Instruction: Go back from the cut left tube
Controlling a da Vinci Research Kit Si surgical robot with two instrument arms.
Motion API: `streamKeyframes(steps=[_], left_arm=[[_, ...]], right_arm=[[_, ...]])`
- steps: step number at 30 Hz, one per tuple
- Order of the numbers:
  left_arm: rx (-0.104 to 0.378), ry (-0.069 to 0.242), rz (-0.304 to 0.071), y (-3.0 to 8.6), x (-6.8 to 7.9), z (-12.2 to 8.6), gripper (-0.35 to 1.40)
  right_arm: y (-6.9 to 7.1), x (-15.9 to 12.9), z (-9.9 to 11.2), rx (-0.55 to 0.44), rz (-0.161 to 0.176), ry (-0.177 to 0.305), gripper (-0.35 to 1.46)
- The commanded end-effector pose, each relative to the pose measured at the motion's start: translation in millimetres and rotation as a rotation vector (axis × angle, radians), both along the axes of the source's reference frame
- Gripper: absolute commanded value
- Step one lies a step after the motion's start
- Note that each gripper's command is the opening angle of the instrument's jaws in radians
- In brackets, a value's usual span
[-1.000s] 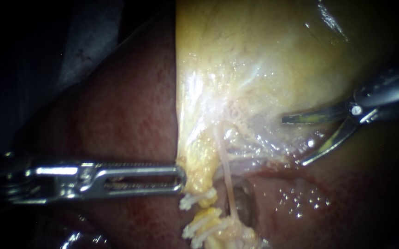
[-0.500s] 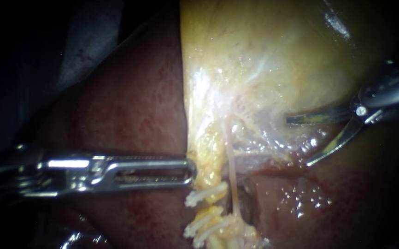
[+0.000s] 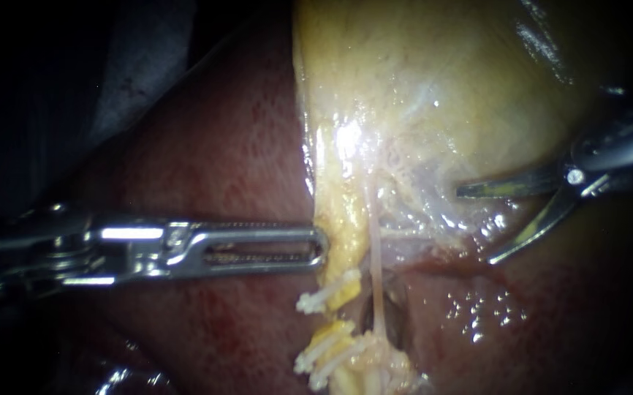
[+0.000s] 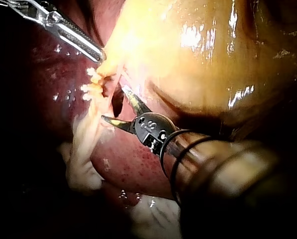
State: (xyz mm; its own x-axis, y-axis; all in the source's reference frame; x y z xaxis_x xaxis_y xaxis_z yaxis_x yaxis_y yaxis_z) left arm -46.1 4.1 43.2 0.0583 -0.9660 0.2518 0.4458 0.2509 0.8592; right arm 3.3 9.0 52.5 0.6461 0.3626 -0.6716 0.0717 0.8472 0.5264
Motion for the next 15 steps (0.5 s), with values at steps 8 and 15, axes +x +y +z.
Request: streamKeyframes(steps=[8, 15], left_arm=[[-0.015, -0.012, -0.012, 0.8, 0.1, -0.8, -0.35], [-0.026, -0.021, -0.017, 1.0, 0.1, -1.3, -0.35]], right_arm=[[0.0, -0.1, 0.0, 0.0, -0.001, 0.0, 0.91], [0.0, -0.1, 0.0, 0.0, -0.001, 0.0, 0.91]])
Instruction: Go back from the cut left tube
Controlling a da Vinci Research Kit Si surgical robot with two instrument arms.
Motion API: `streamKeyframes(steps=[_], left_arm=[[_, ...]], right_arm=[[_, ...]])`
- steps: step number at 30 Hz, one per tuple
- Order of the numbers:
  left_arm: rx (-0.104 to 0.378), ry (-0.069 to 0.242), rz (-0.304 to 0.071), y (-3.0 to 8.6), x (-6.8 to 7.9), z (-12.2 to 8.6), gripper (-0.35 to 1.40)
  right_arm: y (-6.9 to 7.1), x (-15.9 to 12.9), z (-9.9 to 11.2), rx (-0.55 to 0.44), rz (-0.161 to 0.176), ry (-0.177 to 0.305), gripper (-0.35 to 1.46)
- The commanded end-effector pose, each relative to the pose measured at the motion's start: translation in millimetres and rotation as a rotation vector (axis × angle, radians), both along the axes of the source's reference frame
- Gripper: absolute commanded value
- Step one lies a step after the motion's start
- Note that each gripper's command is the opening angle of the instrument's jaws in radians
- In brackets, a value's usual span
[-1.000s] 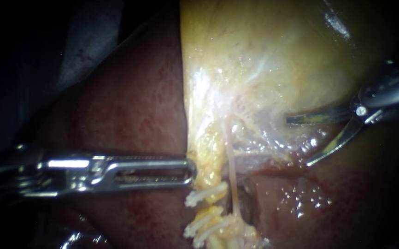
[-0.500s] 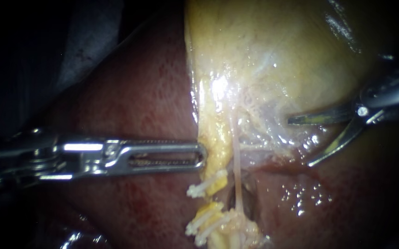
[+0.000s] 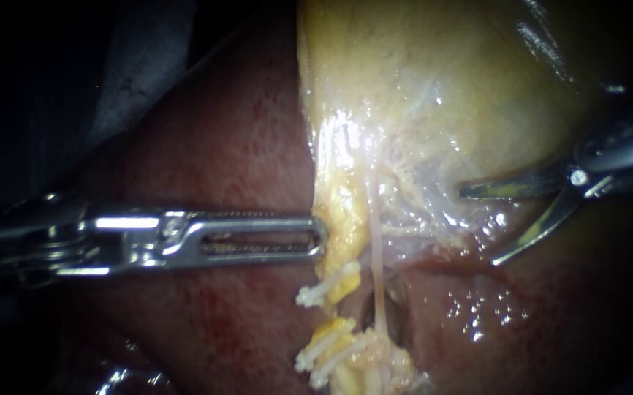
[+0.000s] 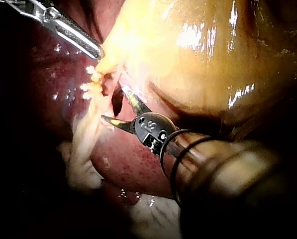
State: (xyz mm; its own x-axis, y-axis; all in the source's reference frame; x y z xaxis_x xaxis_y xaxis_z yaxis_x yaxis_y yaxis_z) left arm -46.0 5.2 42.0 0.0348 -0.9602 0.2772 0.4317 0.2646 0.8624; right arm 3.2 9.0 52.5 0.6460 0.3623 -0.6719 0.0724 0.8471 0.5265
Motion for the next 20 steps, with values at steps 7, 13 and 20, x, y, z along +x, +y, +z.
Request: streamKeyframes(steps=[7, 13, 20], left_arm=[[-0.001, -0.001, -0.001, 0.0, 0.0, 0.0, -0.35], [-0.006, 0.0, 0.0, 0.0, -0.1, -0.1, -0.35], [-0.006, 0.0, 0.0, 0.0, -0.2, -0.1, -0.35]], right_arm=[[0.0, 0.0, 0.0, 0.0, 0.0, 0.0, 0.91], [0.0, 0.0, 0.0, 0.0, 0.0, 0.0, 0.91], [0.0, 0.0, 0.0, -0.004, -0.003, 0.002, 0.91]])
